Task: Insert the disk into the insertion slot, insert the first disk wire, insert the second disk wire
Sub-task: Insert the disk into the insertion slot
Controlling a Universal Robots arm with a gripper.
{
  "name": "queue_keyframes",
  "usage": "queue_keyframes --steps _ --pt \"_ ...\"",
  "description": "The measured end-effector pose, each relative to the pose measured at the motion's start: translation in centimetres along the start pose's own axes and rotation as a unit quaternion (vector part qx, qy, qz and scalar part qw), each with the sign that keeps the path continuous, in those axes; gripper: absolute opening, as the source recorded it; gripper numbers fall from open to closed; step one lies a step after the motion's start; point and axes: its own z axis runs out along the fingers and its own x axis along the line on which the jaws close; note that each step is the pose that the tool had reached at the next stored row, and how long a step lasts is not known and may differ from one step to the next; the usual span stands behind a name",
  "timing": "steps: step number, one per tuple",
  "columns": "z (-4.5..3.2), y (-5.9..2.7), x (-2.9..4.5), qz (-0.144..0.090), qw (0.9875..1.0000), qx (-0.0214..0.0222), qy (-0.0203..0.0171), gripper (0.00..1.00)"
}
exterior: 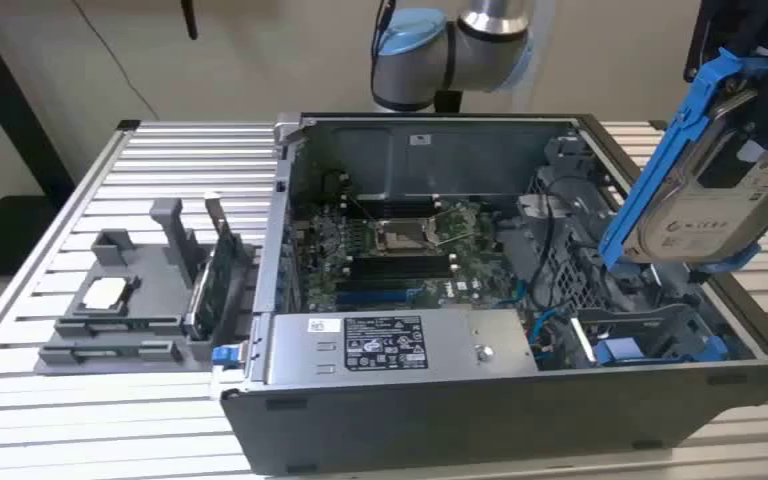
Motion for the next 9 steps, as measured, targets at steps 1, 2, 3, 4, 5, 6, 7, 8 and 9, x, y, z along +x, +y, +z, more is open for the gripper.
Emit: queue_keyframes --steps 1,2,3,4,5,6,7,8,9 --pt "0.0 0.0 0.0 0.0 1.0 0.0 0.0 0.33" --pt "0.0 0.0 0.0 0.0 1.0 0.0 0.0 0.33" --pt "0.0 0.0 0.0 0.0 1.0 0.0 0.0 0.33" --pt "0.01 0.0 0.0 0.0 1.0 0.0 0.0 0.33" --pt "0.03 0.0 0.0 0.0 1.0 0.0 0.0 0.33" --pt "0.05 0.0 0.0 0.0 1.0 0.0 0.0 0.33" --pt "0.08 0.0 0.0 0.0 1.0 0.0 0.0 0.33" --pt "0.12 -0.01 0.0 0.0 1.0 0.0 -0.0001 0.33" --pt "0.16 -0.01 0.0 0.0 1.0 0.0 0.0 0.33"
